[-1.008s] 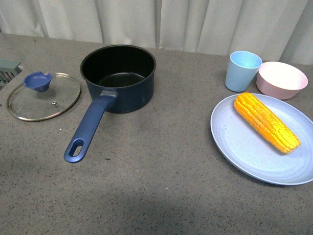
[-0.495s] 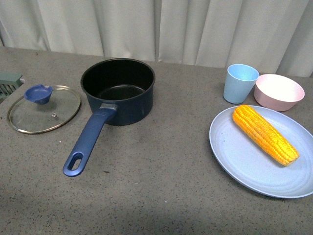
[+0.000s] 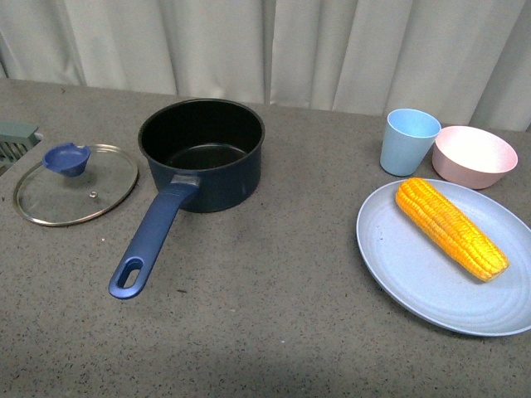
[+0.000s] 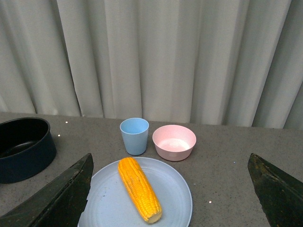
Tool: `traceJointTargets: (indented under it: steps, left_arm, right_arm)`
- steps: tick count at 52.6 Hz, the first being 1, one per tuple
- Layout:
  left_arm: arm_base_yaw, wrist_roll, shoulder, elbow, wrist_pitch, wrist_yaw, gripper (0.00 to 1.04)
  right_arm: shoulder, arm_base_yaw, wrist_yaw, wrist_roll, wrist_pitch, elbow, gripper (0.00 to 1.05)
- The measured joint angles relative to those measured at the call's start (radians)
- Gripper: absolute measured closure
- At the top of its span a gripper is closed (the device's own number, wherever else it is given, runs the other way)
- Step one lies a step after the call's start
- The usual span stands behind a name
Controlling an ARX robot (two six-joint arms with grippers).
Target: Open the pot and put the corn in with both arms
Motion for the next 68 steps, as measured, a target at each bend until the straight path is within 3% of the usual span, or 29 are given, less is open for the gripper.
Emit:
traceJointTargets:
  steps: [21, 30, 38, 46, 50, 52, 63, 65, 68]
  left_arm:
    - [0.000, 0.000, -0.175, 0.000, -0.167, 0.000, 1.01]
    - [0.000, 0.000, -0.386, 0.000, -0.405, 0.000, 1.01]
    - [-0.001, 0.000, -0.414, 0.000, -0.418, 0.000, 1.01]
    - [-0.001, -0.001, -0.415, 0.000, -0.418, 0.000, 0.75]
    - [-0.001, 0.000, -0.415, 0.000, -0.418, 0.000, 0.59]
    - [-0.001, 0.000, -0.415, 0.000, -0.418, 0.000, 0.50]
    - [-0.001, 0.000, -0.415, 0.000, -0.418, 0.000, 0.09]
    - [-0.001, 0.000, -0.415, 0.000, -0.418, 0.000, 0.05]
    - [-0.001, 0.000, -0.415, 0.000, -0.418, 0.000, 0.07]
  right_arm:
    - [0.000, 0.000, 0.000, 0.000, 0.000, 0.000, 0.09]
    - [0.000, 0.000, 0.000, 0.000, 0.000, 0.000, 0.09]
    - [0.000, 0.000, 0.000, 0.000, 0.000, 0.000, 0.09]
    - [0.000, 0.000, 0.000, 0.000, 0.000, 0.000, 0.09]
    - [0.039, 0.036, 0.139, -0.102, -0.039, 0.010, 0.09]
    - [0.100, 0.044, 0.142, -0.153, -0.021, 0.014, 0.09]
    - [0.756, 0.024, 0.086, -0.166, 0.428, 0.130, 0.09]
    - [0.862, 0.023, 0.086, -0.150, 0.483, 0.159, 0.09]
    - [1.036, 0.024, 0.081, -0.130, 0.532, 0.217, 0.09]
